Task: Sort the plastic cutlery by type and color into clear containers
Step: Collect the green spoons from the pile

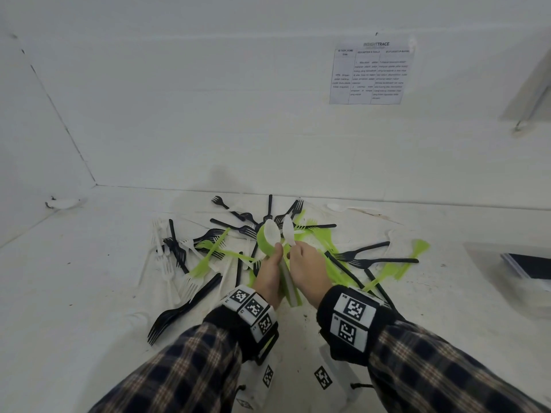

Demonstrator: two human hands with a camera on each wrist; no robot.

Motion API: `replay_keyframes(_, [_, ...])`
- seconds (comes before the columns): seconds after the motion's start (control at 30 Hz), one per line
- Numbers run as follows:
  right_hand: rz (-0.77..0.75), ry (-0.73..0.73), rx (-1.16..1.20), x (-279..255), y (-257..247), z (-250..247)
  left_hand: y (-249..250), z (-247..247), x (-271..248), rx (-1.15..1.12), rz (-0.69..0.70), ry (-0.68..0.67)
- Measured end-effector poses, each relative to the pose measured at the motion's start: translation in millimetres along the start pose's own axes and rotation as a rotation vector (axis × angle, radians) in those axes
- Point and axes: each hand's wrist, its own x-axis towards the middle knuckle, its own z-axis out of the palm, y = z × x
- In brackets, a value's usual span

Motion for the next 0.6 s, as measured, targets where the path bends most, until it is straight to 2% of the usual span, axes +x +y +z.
replay_keyframes(0.1, [-0.040,0.011,-0.005,0,3,1,-2,-1,-1,0.010,0.016,-0.010])
replay_keyframes(0.3, [-0.004,0.046,0.057,-1,6,1,-3,-2,-2,0.018,0.049,-0.053])
replay_keyframes(0.37, [0.001,0.026,0.103,-1,7,0,-3,-3,-2,0.028,0.059,-0.062])
replay_keyframes(0.47, [-0.028,-0.008,0.043,-3,9,-1,-4,-2,-1,0.046,0.083,-0.071])
replay_keyframes(0.6, [-0.012,0.056,0.088,-1,18,-8,-7,3,4,0.067,0.071,-0.123])
